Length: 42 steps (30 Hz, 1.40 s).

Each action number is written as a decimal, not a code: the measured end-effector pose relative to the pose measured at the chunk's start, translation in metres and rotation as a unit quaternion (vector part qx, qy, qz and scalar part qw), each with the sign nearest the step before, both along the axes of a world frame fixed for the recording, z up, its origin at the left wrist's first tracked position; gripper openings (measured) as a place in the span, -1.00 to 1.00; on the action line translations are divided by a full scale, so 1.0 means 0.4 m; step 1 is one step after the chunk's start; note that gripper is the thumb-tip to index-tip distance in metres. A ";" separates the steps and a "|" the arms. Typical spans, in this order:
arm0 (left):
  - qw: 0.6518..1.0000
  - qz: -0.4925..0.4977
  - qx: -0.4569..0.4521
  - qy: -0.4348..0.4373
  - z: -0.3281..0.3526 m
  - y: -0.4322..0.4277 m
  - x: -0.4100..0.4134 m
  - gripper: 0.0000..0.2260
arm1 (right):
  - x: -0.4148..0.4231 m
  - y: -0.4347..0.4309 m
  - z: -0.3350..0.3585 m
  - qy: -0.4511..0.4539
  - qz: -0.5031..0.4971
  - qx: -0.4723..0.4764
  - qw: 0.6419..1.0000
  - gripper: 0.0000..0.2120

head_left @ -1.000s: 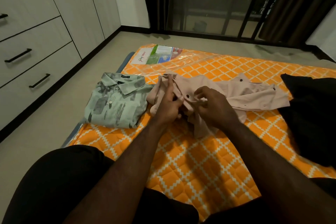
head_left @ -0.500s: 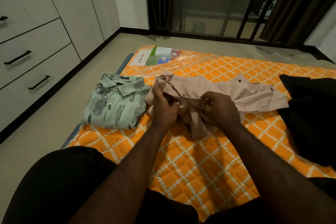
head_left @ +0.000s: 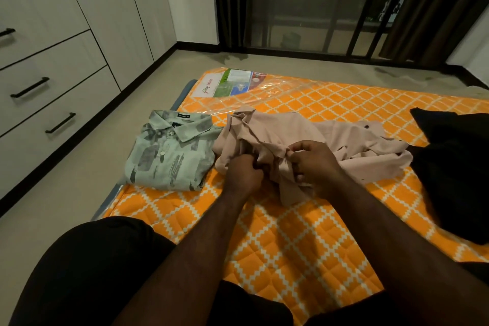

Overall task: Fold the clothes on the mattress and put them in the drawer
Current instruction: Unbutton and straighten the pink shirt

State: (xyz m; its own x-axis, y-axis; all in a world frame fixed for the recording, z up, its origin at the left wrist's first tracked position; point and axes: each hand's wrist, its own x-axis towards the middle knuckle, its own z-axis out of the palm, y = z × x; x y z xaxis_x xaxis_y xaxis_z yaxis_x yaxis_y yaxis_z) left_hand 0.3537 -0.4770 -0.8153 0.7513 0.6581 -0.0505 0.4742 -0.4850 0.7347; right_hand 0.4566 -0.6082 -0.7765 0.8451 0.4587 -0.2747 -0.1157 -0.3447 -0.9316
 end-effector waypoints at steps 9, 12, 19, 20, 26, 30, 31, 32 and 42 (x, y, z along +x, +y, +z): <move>0.932 -0.322 0.127 -0.104 0.040 0.039 0.007 -0.73 | -0.014 0.012 -0.007 -0.097 -0.036 -0.006 0.995 -0.88; 0.938 -0.290 0.084 -0.172 0.043 0.025 0.004 -0.66 | -0.009 0.010 -0.005 0.006 -0.020 0.053 0.998 -0.85; 0.951 0.038 -0.089 -0.292 0.060 -0.033 0.025 -0.86 | -0.012 0.018 -0.010 0.009 -0.038 0.079 0.996 -0.91; 0.947 0.061 -0.071 -0.307 0.060 -0.045 0.022 -0.84 | -0.012 0.020 -0.015 0.009 -0.042 0.073 0.996 -0.89; 0.935 -0.238 0.093 -0.245 0.061 -0.060 0.009 -0.83 | -0.003 0.016 -0.033 0.040 -0.035 0.076 0.996 -0.84; 0.956 -0.237 0.036 -0.171 0.056 -0.030 0.012 -0.74 | 0.002 0.009 -0.023 0.060 -0.028 0.087 0.994 -0.81; 0.959 -0.234 0.036 -0.153 0.057 -0.025 0.012 -0.66 | 0.001 0.010 -0.019 0.059 -0.029 0.088 0.994 -0.81; 0.962 -0.233 0.038 -0.137 0.059 -0.020 0.012 -0.59 | 0.000 0.012 -0.016 0.051 -0.032 0.086 0.994 -0.83; 0.975 -0.189 -0.027 -0.115 0.069 -0.004 0.008 -0.33 | -0.002 0.001 0.013 -0.041 0.034 0.010 0.999 -0.73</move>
